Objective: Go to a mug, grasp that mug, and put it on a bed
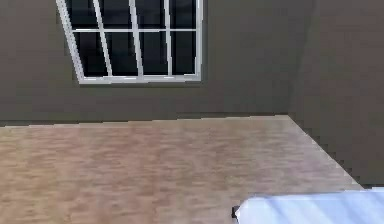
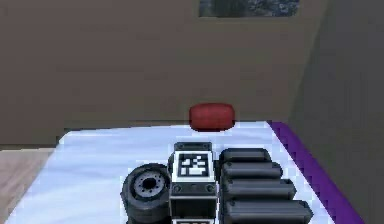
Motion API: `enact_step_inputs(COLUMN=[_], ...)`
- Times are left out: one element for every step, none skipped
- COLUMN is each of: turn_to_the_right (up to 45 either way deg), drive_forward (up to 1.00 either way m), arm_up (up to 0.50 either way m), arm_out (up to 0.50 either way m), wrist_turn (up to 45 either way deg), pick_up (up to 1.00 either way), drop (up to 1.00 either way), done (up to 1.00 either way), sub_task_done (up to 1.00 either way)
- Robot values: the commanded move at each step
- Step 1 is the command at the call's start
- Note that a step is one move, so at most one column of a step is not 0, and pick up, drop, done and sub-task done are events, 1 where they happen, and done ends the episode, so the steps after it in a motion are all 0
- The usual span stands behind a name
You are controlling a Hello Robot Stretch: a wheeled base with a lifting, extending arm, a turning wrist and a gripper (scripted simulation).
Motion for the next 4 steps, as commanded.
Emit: enact_step_inputs(turn_to_the_right=[-45.0,-42.0,45.0,45.0], drive_forward=[0.00,0.00,0.00,0.00], arm_up=[0.00,0.00,0.00,0.00], arm_out=[0.00,0.00,0.00,0.00], wrist_turn=[0.0,0.0,0.0,0.0], pick_up=[0.00,0.00,0.00,0.00], drop=[0.00,0.00,0.00,0.00], done=[0.00,0.00,0.00,0.00], sub_task_done=[0.00,0.00,0.00,0.00])
